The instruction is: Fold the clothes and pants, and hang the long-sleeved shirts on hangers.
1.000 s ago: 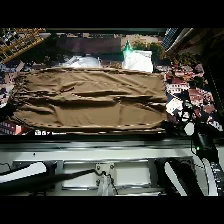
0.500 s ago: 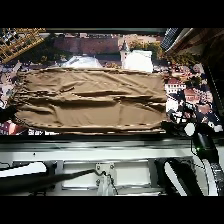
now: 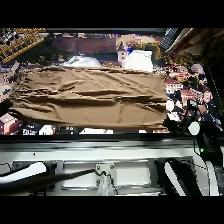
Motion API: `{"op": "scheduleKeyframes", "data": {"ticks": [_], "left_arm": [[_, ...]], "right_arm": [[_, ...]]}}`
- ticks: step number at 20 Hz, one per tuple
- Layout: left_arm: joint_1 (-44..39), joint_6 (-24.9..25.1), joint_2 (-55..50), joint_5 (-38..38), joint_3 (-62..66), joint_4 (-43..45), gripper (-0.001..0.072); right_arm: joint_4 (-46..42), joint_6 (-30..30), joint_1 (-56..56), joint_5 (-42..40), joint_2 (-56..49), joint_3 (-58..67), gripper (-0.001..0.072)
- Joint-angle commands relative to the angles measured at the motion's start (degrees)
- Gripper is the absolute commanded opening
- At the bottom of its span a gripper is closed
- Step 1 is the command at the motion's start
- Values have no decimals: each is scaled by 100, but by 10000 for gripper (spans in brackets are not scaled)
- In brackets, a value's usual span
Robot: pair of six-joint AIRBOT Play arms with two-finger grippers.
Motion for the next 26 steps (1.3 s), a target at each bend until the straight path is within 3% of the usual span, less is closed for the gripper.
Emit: {"op": "scheduleKeyframes", "data": {"ticks": [1,6,11,18,26], "left_arm": [[9,2,737,105,9,313,11],[-44,-85,1283,671,13,341,10],[-378,-85,1292,1434,133,275,10],[-719,-85,354,1915,946,258,10],[-1213,-85,-1585,1967,2468,256,9]], "right_arm": [[-136,11,4,457,483,494,22],[-291,-118,4,706,1047,1097,20],[-291,-302,4,48,452,1591,20],[-282,-645,4,-1145,-2253,3034,20],[-201,-758,4,-1473,-5554,6008,20]]}}
